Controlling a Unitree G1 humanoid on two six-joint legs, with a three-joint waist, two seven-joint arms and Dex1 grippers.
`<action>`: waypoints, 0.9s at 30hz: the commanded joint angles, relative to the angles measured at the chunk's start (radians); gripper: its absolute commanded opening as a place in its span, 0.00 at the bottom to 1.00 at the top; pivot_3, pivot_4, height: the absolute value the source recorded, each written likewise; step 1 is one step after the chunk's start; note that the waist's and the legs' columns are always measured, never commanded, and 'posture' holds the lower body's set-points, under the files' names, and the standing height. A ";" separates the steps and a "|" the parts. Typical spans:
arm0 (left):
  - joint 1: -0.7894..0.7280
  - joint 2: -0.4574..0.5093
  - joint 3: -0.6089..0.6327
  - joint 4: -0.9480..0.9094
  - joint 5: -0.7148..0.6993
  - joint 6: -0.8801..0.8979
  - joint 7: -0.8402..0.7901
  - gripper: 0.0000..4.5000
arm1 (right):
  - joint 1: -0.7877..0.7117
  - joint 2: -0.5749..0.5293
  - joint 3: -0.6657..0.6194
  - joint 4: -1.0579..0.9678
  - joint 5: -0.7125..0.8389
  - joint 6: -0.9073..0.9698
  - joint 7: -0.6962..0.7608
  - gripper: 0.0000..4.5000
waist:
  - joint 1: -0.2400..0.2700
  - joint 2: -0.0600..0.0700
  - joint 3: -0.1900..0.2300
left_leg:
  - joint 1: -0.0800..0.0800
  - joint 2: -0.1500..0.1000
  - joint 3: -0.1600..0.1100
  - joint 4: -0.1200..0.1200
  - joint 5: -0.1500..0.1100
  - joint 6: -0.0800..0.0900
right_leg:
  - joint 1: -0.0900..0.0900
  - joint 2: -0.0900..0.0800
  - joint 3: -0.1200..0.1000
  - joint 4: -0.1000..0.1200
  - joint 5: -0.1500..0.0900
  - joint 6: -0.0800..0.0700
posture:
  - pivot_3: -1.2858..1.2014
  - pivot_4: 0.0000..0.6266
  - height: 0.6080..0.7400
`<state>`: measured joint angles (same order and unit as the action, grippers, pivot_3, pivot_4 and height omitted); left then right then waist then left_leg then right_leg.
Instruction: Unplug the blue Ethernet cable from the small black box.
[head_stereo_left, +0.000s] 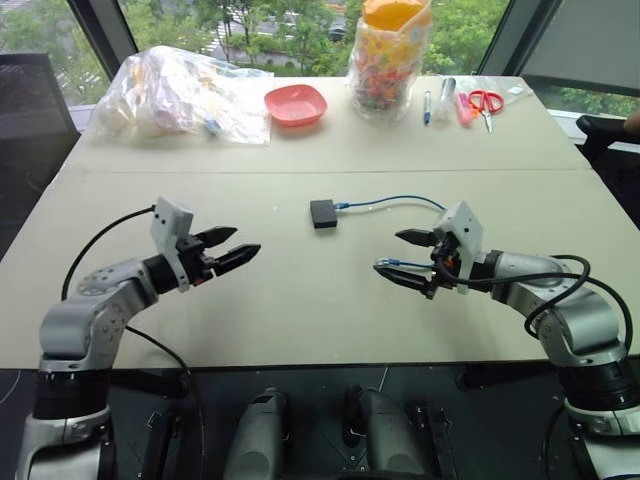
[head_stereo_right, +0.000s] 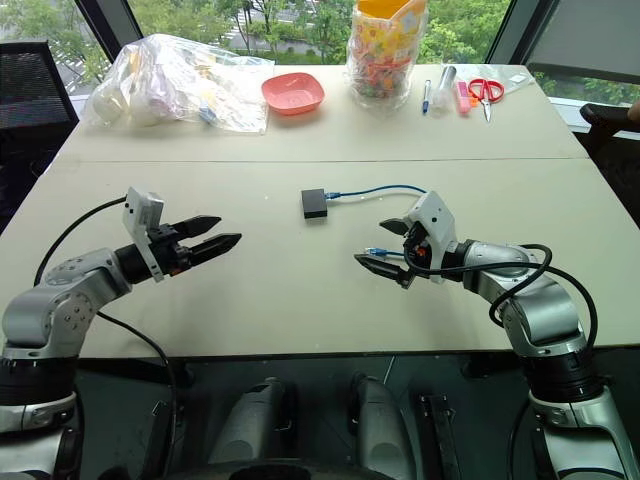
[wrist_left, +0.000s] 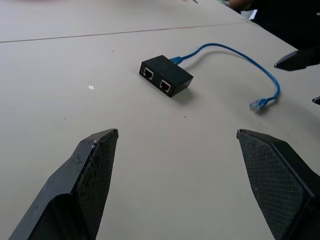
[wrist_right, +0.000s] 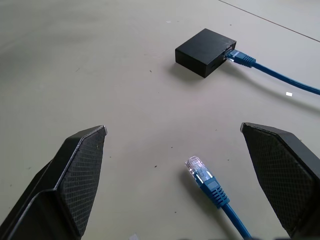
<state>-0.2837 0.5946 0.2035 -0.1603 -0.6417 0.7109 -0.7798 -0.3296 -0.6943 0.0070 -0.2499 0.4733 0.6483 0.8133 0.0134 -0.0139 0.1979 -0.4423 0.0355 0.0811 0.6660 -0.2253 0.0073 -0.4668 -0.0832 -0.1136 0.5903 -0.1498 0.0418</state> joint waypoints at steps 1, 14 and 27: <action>-0.019 0.002 0.011 -0.017 -0.009 -0.020 -0.001 0.87 | -0.007 0.004 -0.012 -0.029 -0.002 -0.013 -0.002 1.00 | 0.000 0.000 0.000 | 0.000 0.000 0.000 0.000 0.000 0.000 | 0.000 0.000 0.000 0.000 0.000 0.000 | 0.52 0.24 1.00; -0.064 -0.008 0.017 0.017 -0.003 -0.020 0.024 0.87 | -0.015 0.012 -0.012 -0.023 -0.006 -0.017 -0.015 1.00 | 0.000 0.000 0.000 | 0.000 0.000 0.000 0.000 0.000 0.000 | 0.000 0.000 0.000 0.000 0.000 0.000 | 0.52 0.24 1.00; -0.265 0.117 -0.083 0.215 0.086 -0.136 -0.248 0.87 | -0.522 0.251 0.150 0.769 -0.268 -0.407 0.052 1.00 | -0.010 0.000 0.000 | 0.000 -0.002 0.001 0.000 0.000 0.001 | -0.001 0.002 0.000 0.004 0.001 0.001 | 0.52 0.24 1.00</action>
<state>-0.5417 0.6981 0.1202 0.0808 -0.5366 0.5654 -1.0028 -0.7939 -0.4673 0.1404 0.4081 0.2497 0.3286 0.8523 0.0031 -0.0140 0.1979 -0.4421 0.0333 0.0830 0.6656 -0.2249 0.0085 -0.4686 -0.0813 -0.1132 0.5946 -0.1477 0.0449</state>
